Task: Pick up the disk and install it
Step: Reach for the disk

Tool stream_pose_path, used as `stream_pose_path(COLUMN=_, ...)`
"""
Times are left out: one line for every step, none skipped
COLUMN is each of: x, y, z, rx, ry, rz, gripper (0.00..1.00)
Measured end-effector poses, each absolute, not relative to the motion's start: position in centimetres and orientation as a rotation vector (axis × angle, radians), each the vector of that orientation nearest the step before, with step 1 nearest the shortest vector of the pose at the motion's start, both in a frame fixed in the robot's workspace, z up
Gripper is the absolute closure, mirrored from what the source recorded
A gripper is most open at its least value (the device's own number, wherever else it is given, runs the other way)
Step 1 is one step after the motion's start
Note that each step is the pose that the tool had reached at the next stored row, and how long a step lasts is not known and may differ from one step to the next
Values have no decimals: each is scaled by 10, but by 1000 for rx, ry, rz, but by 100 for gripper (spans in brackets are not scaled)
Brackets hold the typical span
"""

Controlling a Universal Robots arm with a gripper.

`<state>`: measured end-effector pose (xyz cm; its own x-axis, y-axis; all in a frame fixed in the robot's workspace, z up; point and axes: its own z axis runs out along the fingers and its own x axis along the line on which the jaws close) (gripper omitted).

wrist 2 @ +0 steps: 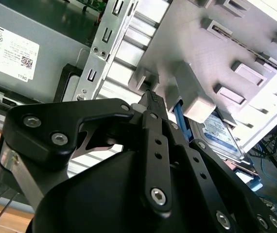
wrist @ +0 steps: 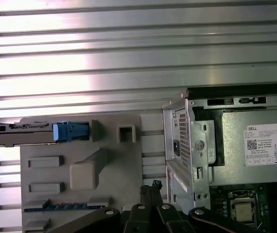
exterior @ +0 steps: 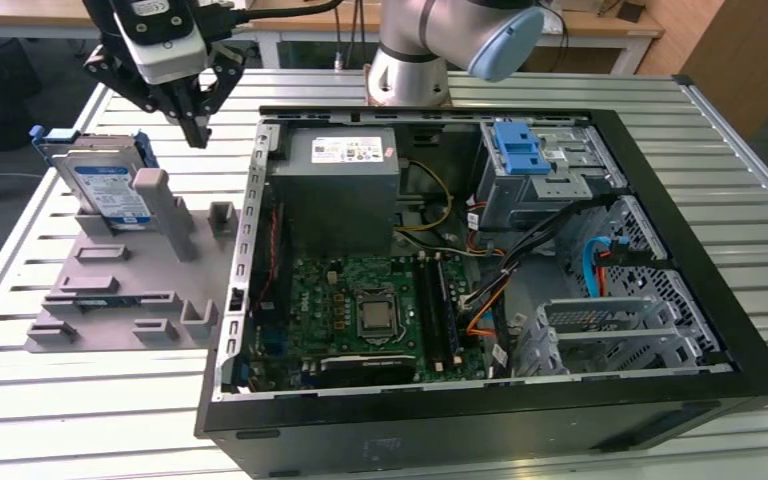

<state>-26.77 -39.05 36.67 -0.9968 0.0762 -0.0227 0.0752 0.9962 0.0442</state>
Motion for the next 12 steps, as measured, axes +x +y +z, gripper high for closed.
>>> stream_pose_path(x=-268, y=-390, z=367, rx=118, ry=3114, rz=68, gripper=89)
stream_pose_path(x=-269, y=-390, z=367, rx=118, ry=3114, rz=68, gripper=89)
stream_pose_path(x=-270, y=-390, z=366, rx=118, ry=3114, rz=68, gripper=89)
stream_pose_path(x=-271, y=-390, z=366, rx=118, ry=3114, rz=68, gripper=89)
stream_pose_path(x=-272, y=-390, z=366, rx=118, ry=3114, rz=68, gripper=89)
stream_pose_path(x=-272, y=-390, z=366, rx=118, ry=3114, rz=68, gripper=89)
stream_pose_path(x=-273, y=-390, z=366, rx=118, ry=3114, rz=68, gripper=89)
stream_pose_path(x=-274, y=-390, z=366, rx=118, ry=3114, rz=68, gripper=89)
stream_pose_path(x=-275, y=-390, z=366, rx=118, ry=3114, rz=68, gripper=89)
stream_pose_path(x=-275, y=-390, z=366, rx=118, ry=3114, rz=68, gripper=89)
stream_pose_path(x=-276, y=-390, z=366, rx=118, ry=3114, rz=68, gripper=89)
stream_pose_path(x=-279, y=-390, z=366, rx=118, ry=3114, rz=68, gripper=89)
